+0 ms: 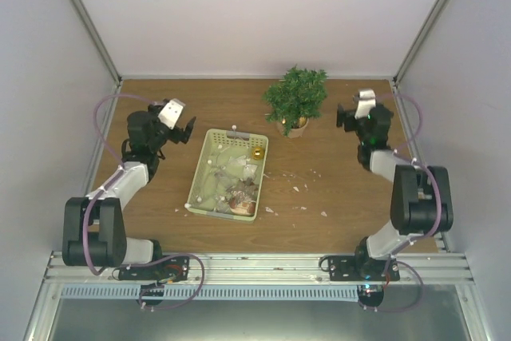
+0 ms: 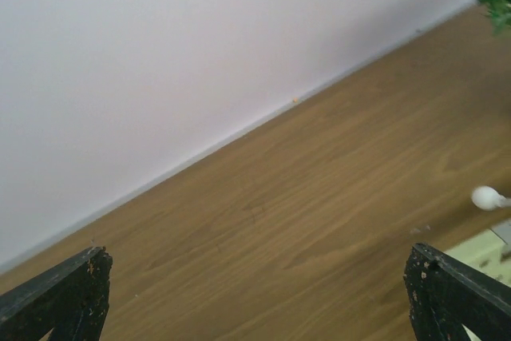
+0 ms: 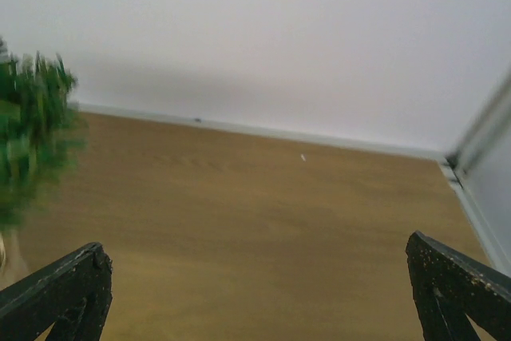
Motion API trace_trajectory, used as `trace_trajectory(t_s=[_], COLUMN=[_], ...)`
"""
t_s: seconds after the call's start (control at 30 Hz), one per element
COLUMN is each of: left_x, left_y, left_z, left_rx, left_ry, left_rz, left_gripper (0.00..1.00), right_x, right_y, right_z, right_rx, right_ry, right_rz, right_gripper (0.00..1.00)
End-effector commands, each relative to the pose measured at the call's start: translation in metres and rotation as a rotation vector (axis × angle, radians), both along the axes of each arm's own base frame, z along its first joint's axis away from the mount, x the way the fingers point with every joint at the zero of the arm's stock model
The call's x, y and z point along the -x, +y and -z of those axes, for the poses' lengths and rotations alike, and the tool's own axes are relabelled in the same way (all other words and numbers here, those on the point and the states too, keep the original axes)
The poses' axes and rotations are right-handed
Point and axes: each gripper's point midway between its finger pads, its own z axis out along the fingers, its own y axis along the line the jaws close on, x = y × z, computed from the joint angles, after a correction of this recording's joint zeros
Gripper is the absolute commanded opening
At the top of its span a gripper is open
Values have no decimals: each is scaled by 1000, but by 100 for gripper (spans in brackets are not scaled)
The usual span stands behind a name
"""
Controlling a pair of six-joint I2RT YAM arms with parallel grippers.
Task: Decorate the small christmas tree
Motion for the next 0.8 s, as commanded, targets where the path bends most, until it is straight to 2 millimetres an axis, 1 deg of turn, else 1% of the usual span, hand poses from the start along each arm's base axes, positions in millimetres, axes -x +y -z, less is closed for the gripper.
trace_trajectory(t_s=[0.0, 0.03, 0.07, 0.13, 0.17, 0.2, 0.27, 0.37, 0.5, 0.6, 0.7, 0.77], left_x=[22, 26, 29, 36, 41, 48, 54, 58, 66, 68, 65, 59], left_y=[-31, -37, -42, -54, -62, -69, -82, -91, -99, -106, -105, -100], left_z=[9, 11, 12, 17, 21, 29, 40, 53, 56, 67, 81, 87], left_rx=[-146, -152, -154, -157, -162, -171, -221, -306, -309, -323, -359, -383], left_ry=[89, 107, 126, 170, 199, 238, 270, 271, 266, 293, 314, 319], left_rz=[203, 232, 258, 323, 361, 398, 438, 444, 477, 493, 474, 447], left_gripper=[99, 99, 99, 99, 99, 99, 99, 99, 99, 99, 99, 99], right_x=[-22, -27, -32, -39, -39, -40, -42, -40, -34, -31, -26, -24], right_y=[20, 32, 37, 43, 47, 51, 54, 46, 31, 26, 22, 21], right_z=[47, 48, 50, 49, 50, 51, 51, 46, 37, 33, 32, 31], right_rx=[40, 40, 30, -9, -31, -52, -80, -89, -101, -109, -119, -125], right_ry=[346, 382, 407, 434, 455, 471, 491, 491, 514, 534, 541, 543], right_rz=[-46, -66, -75, -94, -109, -122, -129, -78, -5, 31, 58, 73], right_gripper=[100, 99, 100, 100, 100, 100, 100, 100, 100, 99, 100, 100])
